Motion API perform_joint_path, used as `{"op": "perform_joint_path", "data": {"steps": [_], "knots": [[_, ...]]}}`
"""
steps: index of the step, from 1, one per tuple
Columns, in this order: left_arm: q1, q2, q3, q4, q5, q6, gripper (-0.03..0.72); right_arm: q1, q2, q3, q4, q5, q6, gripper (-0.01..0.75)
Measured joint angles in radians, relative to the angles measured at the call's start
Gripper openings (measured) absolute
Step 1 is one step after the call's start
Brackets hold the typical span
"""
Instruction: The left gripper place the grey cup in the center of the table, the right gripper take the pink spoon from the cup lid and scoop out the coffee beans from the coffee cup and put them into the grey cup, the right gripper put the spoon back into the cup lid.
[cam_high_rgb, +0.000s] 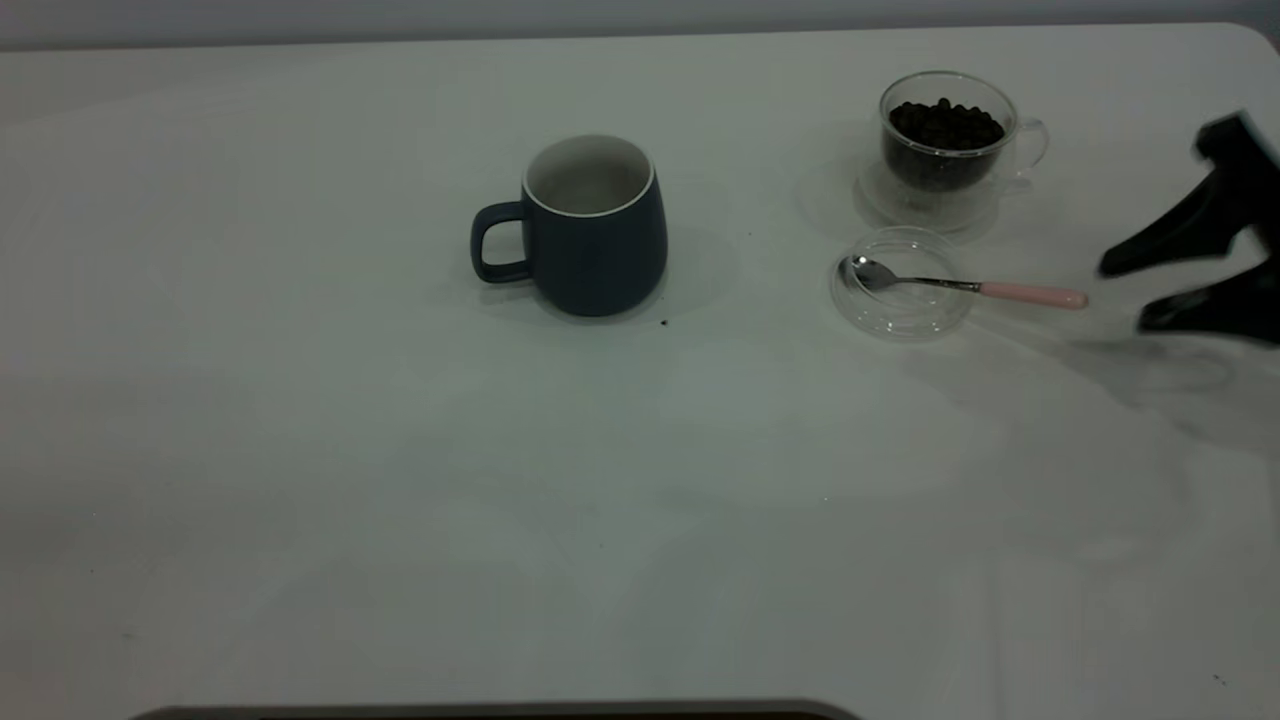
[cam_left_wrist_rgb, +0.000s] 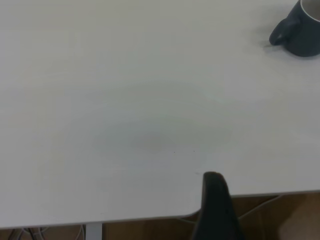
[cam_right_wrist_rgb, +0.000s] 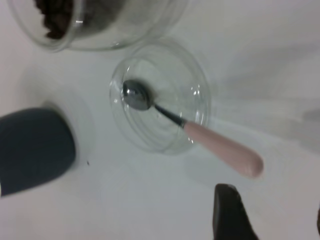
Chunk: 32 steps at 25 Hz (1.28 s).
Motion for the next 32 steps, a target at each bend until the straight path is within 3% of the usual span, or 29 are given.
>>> {"op": "perform_joint_path", "data": {"steps": [5,9,12,17,24,32], "knots": [[0.0,0.0,0.0,0.0,0.0,0.0,0.569,0.006,-0.3,0.0,-0.446,-0.007,0.338,0.45],[0.0,0.0,0.0,0.0,0.0,0.0,0.569,0.051,-0.581,0.003,-0.844,0.106,0.66,0.45],[0.0,0.0,0.0,0.0,0.0,0.0,0.569,0.109,-0.78,0.006,-1.028,0.217,0.802,0.45],[0.0,0.0,0.0,0.0,0.0,0.0,0.569,0.175,-1.08,0.048,-1.133,0.331,0.873,0.45],[0.0,0.0,0.0,0.015,0.0,0.0,0.569,0.18,-1.399,0.197,-1.229,0.386,0.887,0.45],[0.0,0.0,0.0,0.015,0.0,-0.004,0.569,0.181,-1.81,0.274,-1.301,0.48,0.888,0.45]]}}
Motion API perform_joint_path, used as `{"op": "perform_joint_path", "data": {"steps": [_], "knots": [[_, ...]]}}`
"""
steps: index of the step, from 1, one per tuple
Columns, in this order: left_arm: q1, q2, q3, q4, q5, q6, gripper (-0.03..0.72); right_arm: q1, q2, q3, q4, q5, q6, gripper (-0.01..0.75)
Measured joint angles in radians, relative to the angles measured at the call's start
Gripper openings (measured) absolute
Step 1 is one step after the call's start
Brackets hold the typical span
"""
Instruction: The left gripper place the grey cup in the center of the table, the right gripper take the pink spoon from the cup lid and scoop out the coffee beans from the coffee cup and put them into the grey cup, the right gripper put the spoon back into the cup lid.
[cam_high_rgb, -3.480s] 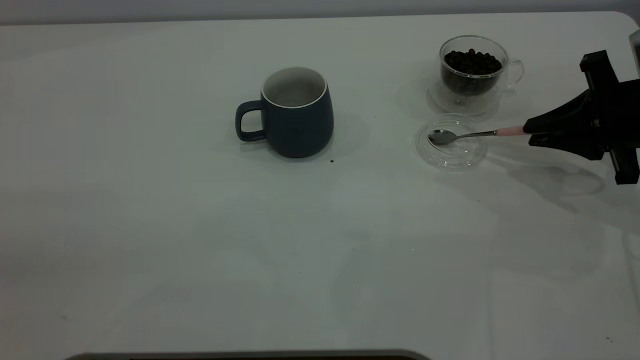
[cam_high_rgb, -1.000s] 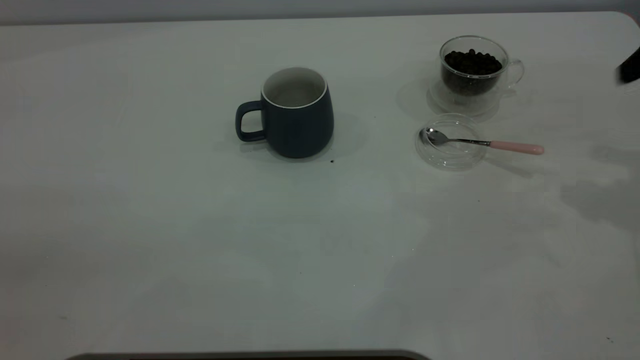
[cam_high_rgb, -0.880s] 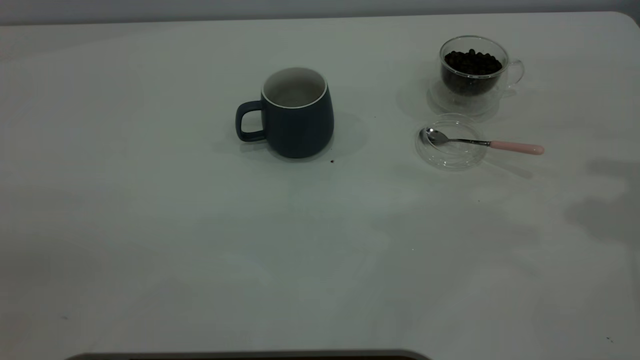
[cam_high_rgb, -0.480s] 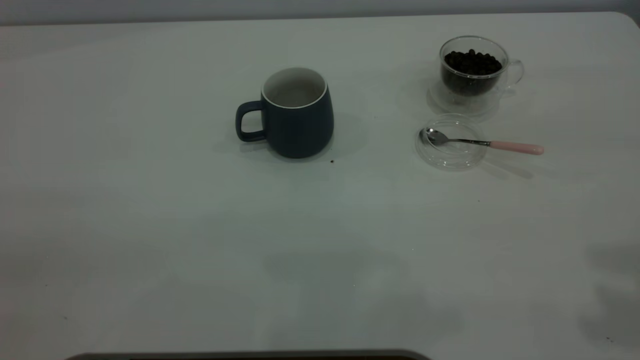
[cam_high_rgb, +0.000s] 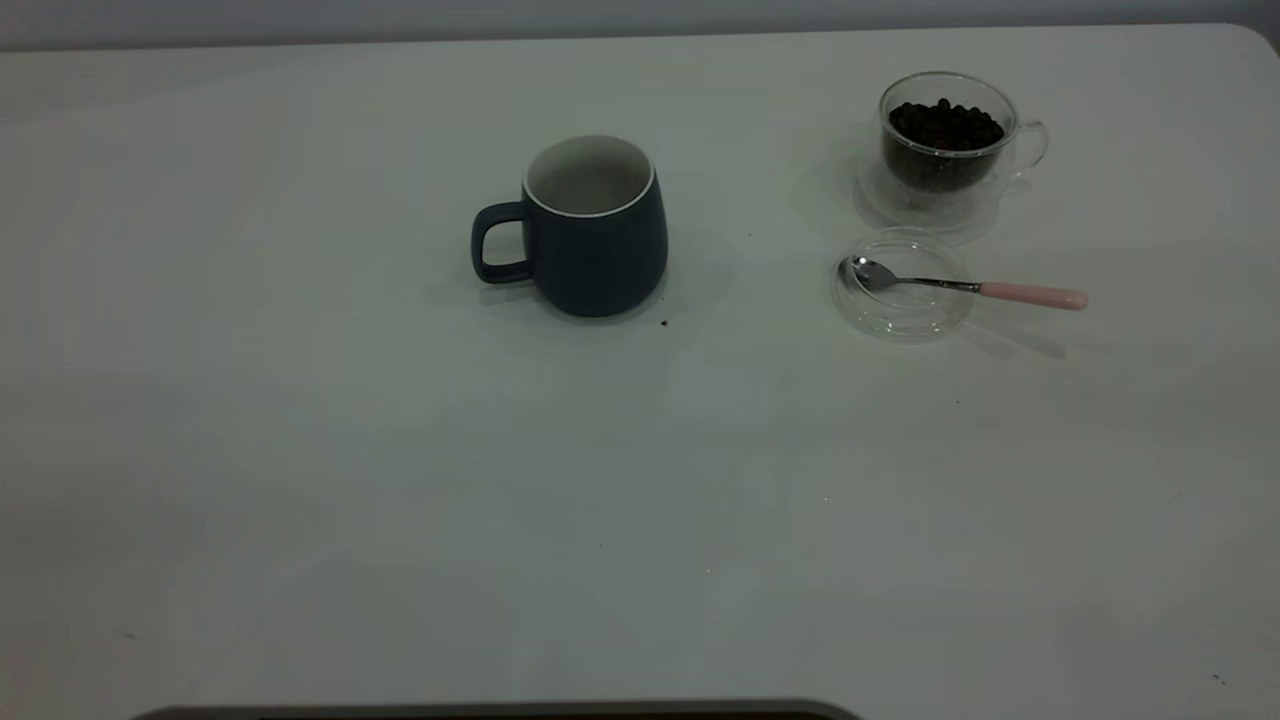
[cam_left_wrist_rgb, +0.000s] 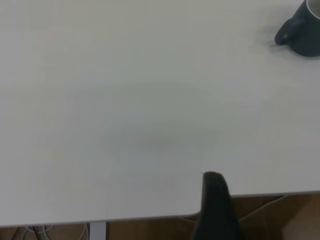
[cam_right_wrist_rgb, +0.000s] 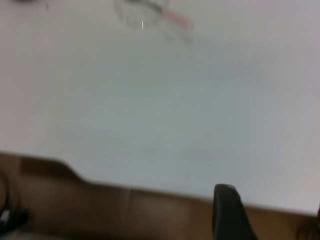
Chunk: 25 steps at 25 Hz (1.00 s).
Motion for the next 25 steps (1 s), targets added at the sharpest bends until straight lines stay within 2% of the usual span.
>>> {"op": "perform_joint_path", "data": {"steps": [9,20,25], "knots": [[0.0,0.0,0.0,0.0,0.0,0.0,0.569,0.109,-0.316,0.04,-0.06,0.008,0.063,0.45],[0.0,0.0,0.0,0.0,0.0,0.001,0.569,0.111,-0.365,0.087,-0.121,-0.039,0.104,0.45],[0.0,0.0,0.0,0.0,0.0,0.001,0.569,0.111,-0.365,0.088,-0.178,-0.034,0.183,0.45]]}}
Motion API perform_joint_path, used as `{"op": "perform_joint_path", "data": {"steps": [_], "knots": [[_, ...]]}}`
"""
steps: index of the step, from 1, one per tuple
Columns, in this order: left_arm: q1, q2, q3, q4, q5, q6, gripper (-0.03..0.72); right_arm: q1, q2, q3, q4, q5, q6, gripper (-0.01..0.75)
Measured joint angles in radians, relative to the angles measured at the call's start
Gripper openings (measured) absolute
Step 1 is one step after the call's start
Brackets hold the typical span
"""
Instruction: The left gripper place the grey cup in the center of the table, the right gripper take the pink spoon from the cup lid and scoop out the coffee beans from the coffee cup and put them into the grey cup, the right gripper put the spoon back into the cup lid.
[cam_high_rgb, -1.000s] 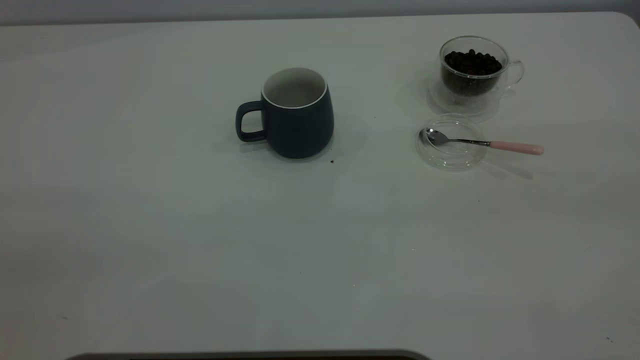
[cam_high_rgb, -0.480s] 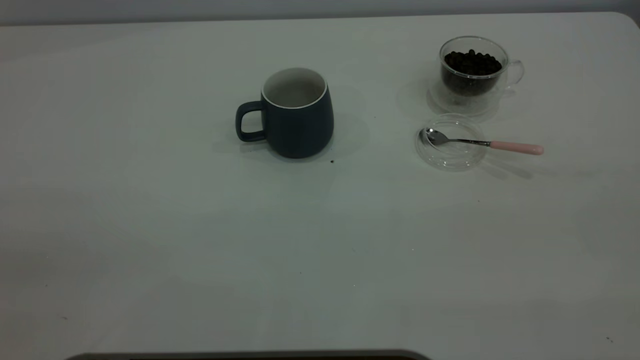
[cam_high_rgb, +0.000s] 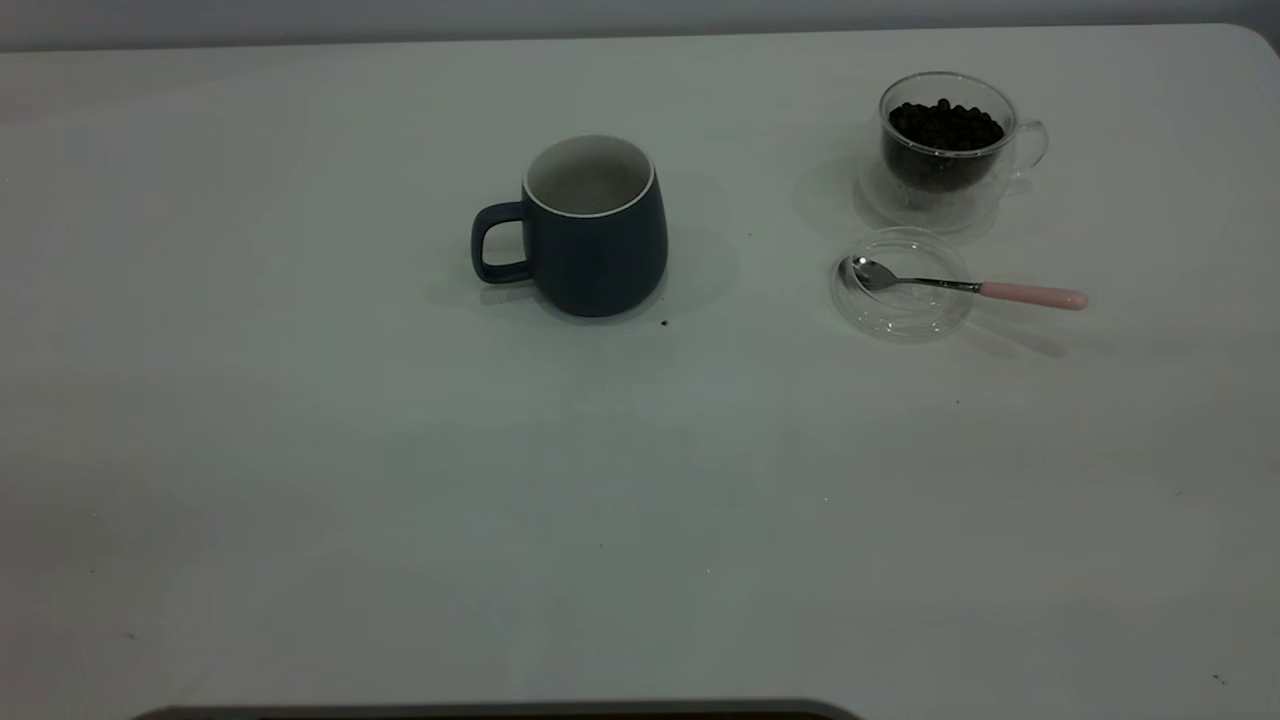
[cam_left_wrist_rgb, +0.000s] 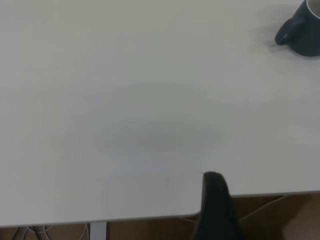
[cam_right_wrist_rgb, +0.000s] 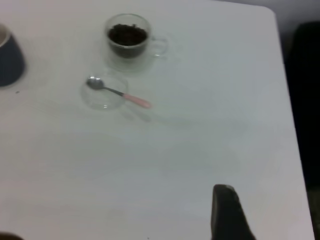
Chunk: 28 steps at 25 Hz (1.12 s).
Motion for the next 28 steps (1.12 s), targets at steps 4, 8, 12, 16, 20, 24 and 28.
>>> {"op": "perform_joint_path", "data": {"steps": [4,8,12,16,20,24,28], "knots": [[0.0,0.0,0.0,0.0,0.0,0.001,0.569,0.0,-0.002,0.021,-0.014,0.02,0.044,0.45],[0.0,0.0,0.0,0.0,0.0,0.003,0.569,0.0,-0.002,0.022,-0.005,0.022,0.029,0.45],[0.0,0.0,0.0,0.0,0.0,0.003,0.569,0.0,-0.003,0.022,0.007,0.022,0.016,0.45],[0.0,0.0,0.0,0.0,0.0,0.003,0.569,0.0,-0.003,0.022,0.007,0.022,0.015,0.45],[0.0,0.0,0.0,0.0,0.0,0.003,0.569,0.0,-0.004,0.022,0.007,0.022,0.014,0.45],[0.0,0.0,0.0,0.0,0.0,0.003,0.569,0.0,-0.005,0.022,0.007,0.022,0.014,0.45],[0.0,0.0,0.0,0.0,0.0,0.003,0.569,0.0,-0.005,0.022,0.007,0.022,0.014,0.45]]}}
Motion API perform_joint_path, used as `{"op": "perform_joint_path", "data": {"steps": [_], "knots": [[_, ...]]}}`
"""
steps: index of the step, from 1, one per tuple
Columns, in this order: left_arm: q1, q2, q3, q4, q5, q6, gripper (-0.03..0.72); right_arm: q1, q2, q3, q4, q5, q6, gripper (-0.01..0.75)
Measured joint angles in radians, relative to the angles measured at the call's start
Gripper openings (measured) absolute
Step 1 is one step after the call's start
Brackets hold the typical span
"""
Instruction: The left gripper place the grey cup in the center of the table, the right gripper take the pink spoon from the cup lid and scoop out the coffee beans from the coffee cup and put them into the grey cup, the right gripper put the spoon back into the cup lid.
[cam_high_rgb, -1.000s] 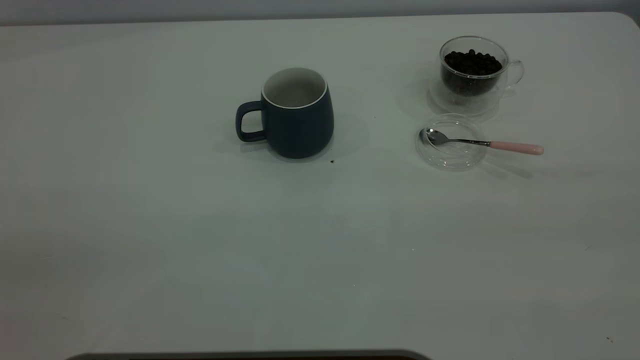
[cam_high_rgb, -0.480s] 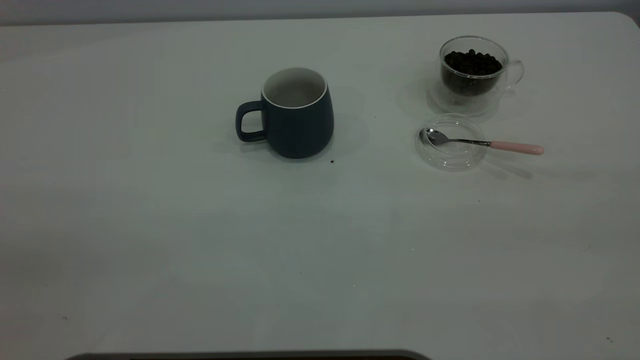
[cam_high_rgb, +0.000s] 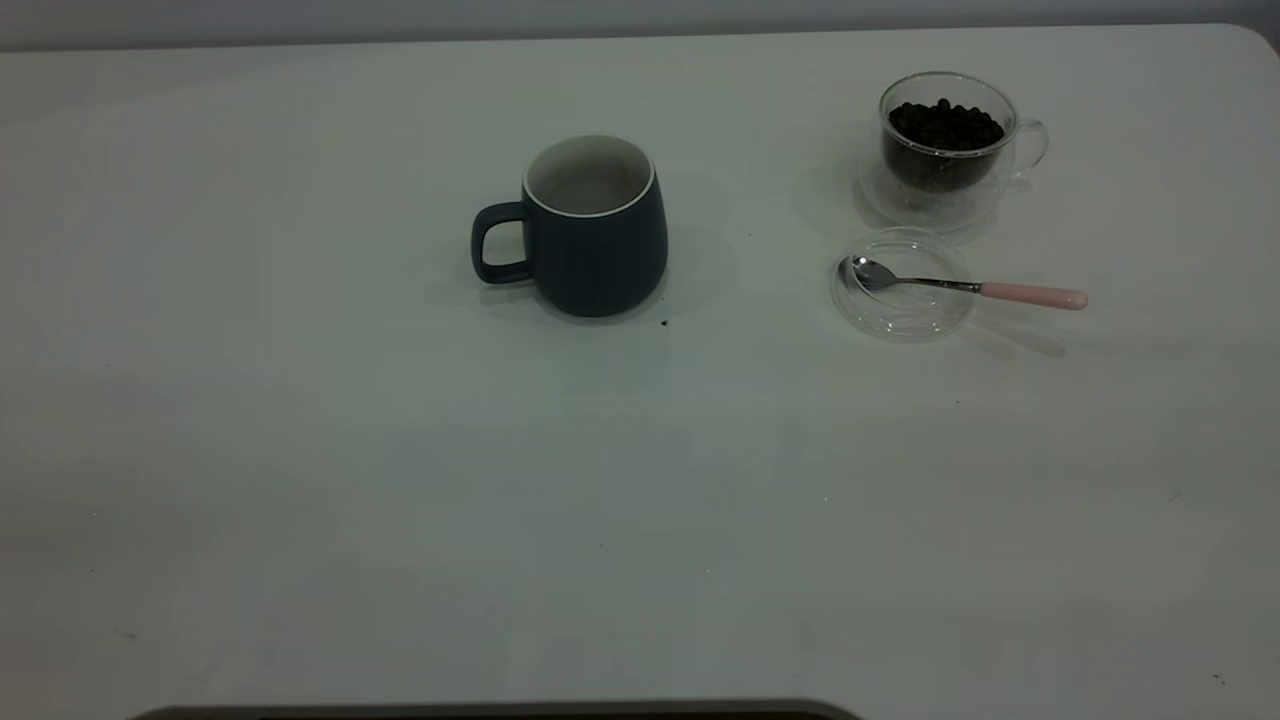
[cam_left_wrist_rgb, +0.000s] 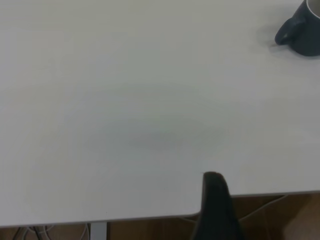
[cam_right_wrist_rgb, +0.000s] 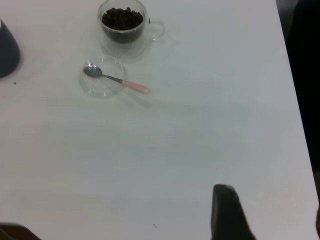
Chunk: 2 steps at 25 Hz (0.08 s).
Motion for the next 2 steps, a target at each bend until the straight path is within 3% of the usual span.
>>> {"op": "perform_joint_path", "data": {"steps": [2], "knots": [[0.0,0.0,0.0,0.0,0.0,0.0,0.569,0.0,0.0,0.0,0.0,0.0,0.0,0.45]]}}
